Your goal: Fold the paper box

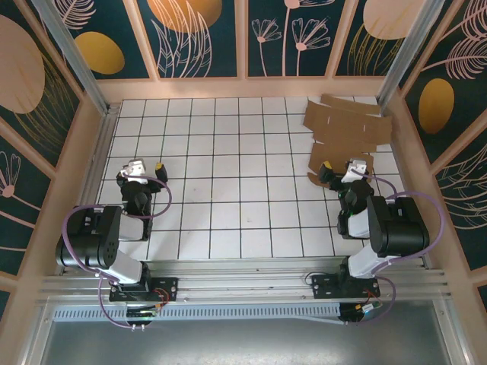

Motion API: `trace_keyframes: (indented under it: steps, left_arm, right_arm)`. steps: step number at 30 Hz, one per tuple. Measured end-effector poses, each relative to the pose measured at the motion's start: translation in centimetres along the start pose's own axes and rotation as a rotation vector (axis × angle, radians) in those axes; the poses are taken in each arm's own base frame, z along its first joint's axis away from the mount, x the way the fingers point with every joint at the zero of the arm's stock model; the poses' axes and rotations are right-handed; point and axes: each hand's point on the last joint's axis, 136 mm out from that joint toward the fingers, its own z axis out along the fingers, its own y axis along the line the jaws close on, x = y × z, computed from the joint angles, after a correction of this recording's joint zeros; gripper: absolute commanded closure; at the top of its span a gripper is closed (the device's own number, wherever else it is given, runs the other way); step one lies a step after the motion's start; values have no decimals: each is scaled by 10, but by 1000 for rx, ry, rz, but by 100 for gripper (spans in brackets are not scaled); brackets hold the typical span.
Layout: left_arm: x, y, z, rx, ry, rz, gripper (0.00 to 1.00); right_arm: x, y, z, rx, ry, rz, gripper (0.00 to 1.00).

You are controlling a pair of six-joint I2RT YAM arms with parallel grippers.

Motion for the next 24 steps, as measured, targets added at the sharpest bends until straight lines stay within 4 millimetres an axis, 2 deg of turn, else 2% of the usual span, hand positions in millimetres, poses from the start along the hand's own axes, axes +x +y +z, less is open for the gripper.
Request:
trace_keyframes:
  steps: [13, 17, 20, 22, 24]
  left_arm:
    - [0, 0, 0, 0, 0, 0, 1]
    - [0, 0, 0, 0, 0, 0, 1]
    - [-1, -2, 0, 11, 1, 1, 1]
    - [-4, -3, -1, 15, 6, 3, 1]
    - [-17, -2, 0, 3, 4, -8, 1]
  right_arm:
    - [0, -1, 0, -4, 0, 1, 1]
    - [-1, 8, -2, -21, 19, -21, 1]
    - [-22, 20, -9, -20, -4, -31, 1]
    - [-52, 26, -16, -11, -59, 7, 1]
    - [-78, 22, -24, 13, -95, 93, 1]
